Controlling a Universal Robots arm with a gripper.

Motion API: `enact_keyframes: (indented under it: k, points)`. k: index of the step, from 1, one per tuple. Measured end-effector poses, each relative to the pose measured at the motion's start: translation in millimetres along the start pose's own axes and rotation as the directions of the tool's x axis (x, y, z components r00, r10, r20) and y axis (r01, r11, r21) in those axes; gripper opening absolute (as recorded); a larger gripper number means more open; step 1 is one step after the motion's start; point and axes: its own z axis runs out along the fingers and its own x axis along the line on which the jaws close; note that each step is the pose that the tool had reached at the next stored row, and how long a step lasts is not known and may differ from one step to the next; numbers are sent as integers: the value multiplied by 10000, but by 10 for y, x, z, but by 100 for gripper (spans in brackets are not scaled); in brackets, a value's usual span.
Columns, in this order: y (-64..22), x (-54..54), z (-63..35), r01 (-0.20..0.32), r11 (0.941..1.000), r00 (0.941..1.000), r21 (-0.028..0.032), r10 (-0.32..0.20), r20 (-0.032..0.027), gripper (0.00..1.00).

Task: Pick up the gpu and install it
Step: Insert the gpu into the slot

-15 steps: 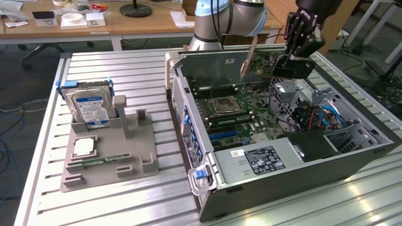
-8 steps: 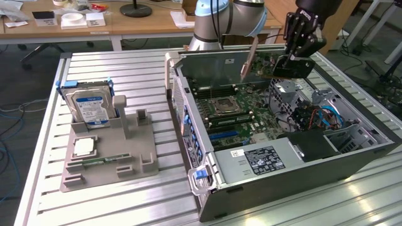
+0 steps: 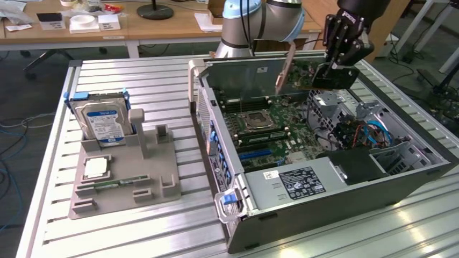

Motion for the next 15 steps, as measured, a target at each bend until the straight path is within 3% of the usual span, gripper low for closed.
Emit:
enact_keyframes:
  k: [7, 15]
  points:
    - [2, -8, 1, 287, 9996, 9995, 22, -287, -116, 27]
    - [2, -9, 3, 317, 9995, 9994, 22, -317, -118, 27]
